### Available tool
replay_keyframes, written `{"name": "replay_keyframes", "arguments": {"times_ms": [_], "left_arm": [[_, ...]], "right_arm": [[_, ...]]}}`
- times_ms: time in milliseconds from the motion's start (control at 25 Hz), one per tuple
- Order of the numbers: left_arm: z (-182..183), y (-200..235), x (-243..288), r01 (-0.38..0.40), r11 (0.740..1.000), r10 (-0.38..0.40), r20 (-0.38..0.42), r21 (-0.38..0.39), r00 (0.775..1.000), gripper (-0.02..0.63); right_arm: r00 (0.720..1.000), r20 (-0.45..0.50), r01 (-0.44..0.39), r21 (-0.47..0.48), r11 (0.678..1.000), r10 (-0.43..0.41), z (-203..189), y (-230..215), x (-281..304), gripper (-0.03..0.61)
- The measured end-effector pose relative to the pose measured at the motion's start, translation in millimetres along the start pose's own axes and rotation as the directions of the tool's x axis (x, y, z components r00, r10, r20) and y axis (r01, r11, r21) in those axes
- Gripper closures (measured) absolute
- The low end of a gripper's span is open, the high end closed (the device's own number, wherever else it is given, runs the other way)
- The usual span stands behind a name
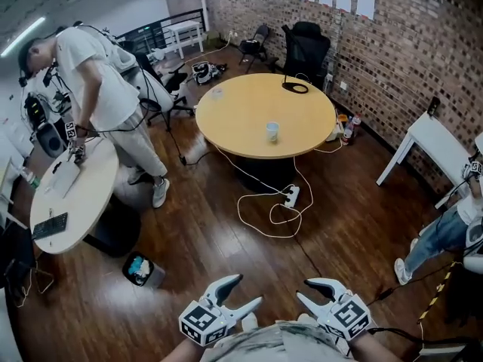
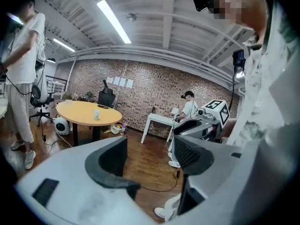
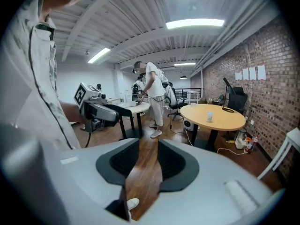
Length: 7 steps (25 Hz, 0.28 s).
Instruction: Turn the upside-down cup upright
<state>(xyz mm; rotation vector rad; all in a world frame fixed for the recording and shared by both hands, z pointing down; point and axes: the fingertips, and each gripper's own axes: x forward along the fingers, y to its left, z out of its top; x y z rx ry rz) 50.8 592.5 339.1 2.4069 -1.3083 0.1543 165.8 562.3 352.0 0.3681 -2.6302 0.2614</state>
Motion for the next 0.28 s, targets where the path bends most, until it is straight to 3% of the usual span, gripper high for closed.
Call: {"name": "replay_keyframes", "arguments": {"times_ms": [280], "left_arm": [[23.4,-40.7,3.4,-0.022,1.0,0.023,0.064,-0.022,0.998,0.301]], "right_arm": [[1.0,-0.006,-0.006,-0.07,0.998,0.006,18.4,-2.3,-39.4,0.454]]}}
